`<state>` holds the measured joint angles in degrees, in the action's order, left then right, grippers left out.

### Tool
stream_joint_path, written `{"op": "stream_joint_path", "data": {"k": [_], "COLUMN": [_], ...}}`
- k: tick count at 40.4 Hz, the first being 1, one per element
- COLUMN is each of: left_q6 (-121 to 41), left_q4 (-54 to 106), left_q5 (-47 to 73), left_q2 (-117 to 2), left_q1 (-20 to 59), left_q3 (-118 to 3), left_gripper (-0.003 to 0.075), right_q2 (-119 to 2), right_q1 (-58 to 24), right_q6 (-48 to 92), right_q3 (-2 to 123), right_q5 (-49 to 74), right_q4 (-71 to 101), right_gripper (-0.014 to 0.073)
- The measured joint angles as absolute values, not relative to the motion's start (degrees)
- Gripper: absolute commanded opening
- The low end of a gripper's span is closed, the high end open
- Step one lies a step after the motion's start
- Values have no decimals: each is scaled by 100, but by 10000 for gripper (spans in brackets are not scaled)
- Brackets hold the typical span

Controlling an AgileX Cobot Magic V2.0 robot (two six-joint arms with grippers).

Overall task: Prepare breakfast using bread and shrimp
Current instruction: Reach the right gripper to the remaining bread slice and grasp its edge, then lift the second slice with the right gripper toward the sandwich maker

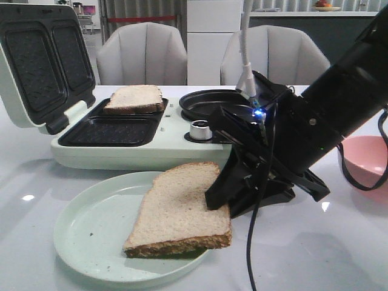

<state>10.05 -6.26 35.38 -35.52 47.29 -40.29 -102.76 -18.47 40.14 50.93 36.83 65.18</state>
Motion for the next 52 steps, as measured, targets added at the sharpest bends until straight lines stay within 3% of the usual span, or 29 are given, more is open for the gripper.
{"op": "stream_joint_path", "data": {"k": [33, 52], "left_q6": [1005, 1005], "left_q4": [-626, -626], "left_q5": [3538, 3538], "left_q2": [-3552, -3552], "left_q1": [4729, 4729], "left_q3": [-4029, -4029], "left_gripper": [436, 436], "right_q2": [-8458, -10299], "right_q1": [-1928, -2424], "right_q6": [4024, 4039], "right_q3": [5578, 7767], "right_q5": [3981, 3363], "right_q4": [6533, 7118], "right_gripper": [63, 64]}}
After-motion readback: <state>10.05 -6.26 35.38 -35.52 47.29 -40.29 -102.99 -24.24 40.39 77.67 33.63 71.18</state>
